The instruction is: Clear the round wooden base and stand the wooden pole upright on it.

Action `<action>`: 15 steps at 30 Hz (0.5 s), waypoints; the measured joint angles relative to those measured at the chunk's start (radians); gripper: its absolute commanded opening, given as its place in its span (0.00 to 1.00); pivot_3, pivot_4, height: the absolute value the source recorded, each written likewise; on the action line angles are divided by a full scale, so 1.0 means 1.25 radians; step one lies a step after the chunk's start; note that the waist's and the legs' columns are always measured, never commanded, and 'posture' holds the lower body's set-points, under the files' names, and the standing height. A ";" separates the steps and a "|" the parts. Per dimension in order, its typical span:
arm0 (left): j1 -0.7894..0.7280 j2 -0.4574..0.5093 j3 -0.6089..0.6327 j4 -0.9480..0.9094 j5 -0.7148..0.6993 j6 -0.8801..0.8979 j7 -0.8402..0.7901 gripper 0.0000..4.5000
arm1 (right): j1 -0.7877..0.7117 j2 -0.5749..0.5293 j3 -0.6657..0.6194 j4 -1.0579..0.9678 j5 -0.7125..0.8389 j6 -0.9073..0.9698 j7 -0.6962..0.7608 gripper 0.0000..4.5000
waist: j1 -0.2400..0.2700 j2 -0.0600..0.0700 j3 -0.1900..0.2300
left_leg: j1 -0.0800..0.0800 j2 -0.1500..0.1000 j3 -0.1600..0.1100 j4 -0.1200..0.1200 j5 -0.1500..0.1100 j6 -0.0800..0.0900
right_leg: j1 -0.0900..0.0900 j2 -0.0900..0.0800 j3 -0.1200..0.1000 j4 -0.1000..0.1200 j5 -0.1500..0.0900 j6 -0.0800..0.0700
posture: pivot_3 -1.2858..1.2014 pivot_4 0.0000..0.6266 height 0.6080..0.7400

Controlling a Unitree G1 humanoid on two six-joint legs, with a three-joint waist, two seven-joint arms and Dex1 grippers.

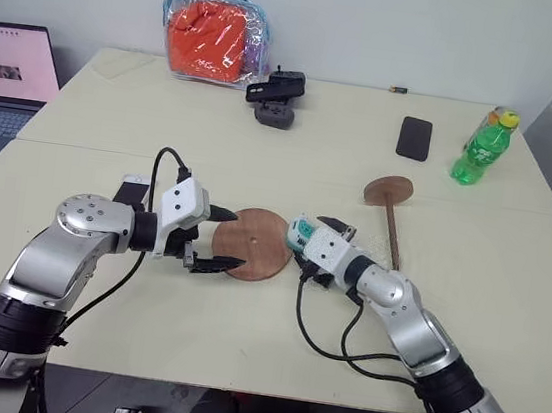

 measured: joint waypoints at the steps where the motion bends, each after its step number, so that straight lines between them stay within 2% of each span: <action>1: 0.001 0.000 0.000 0.000 0.000 0.000 0.000 1.00 | 0.000 0.004 0.004 0.005 -0.006 -0.011 0.001 0.99 | 0.000 0.000 0.000 | 0.000 0.000 0.000 0.000 0.000 0.000 | 0.000 0.000 0.000 0.000 0.000 0.000 | 0.52 0.24 1.00; 6: 0.007 0.000 0.000 0.000 0.001 -0.002 0.001 1.00 | -0.014 0.016 0.008 0.033 -0.037 -0.043 -0.004 0.99 | 0.000 0.000 0.000 | 0.000 0.000 0.000 0.000 0.000 0.000 | 0.000 0.000 0.000 0.000 0.000 0.000 | 0.52 0.24 1.00; 7: 0.009 0.000 0.000 0.000 0.001 -0.002 0.003 1.00 | -0.018 0.018 0.010 0.040 -0.044 -0.051 -0.005 0.95 | 0.000 0.000 0.000 | 0.000 0.000 0.000 0.000 0.000 0.000 | 0.000 0.000 0.000 0.000 0.000 0.000 | 0.52 0.24 1.00; 8: 0.011 0.000 0.000 0.000 0.001 -0.002 0.006 1.00 | -0.020 0.020 0.013 0.047 -0.055 -0.060 -0.006 0.87 | 0.000 0.000 0.000 | 0.000 0.000 0.000 0.000 0.000 0.000 | 0.000 0.000 0.000 0.000 0.000 0.000 | 0.52 0.24 1.00; 9: 0.011 0.000 0.000 0.000 0.001 -0.002 0.008 1.00 | -0.020 0.021 0.013 0.049 -0.063 -0.063 -0.008 0.86 | 0.000 0.000 0.000 | 0.000 0.000 0.000 0.000 0.000 0.000 | 0.000 0.000 0.000 0.000 0.000 0.000 | 0.52 0.24 1.00; 15: 0.014 0.000 0.000 0.000 0.002 -0.004 0.011 1.00 | -0.020 0.014 0.012 0.058 -0.096 -0.080 -0.011 0.55 | 0.000 0.000 0.000 | 0.000 0.000 0.000 0.000 0.000 0.000 | 0.000 0.000 0.000 0.000 0.000 0.000 | 0.52 0.24 1.00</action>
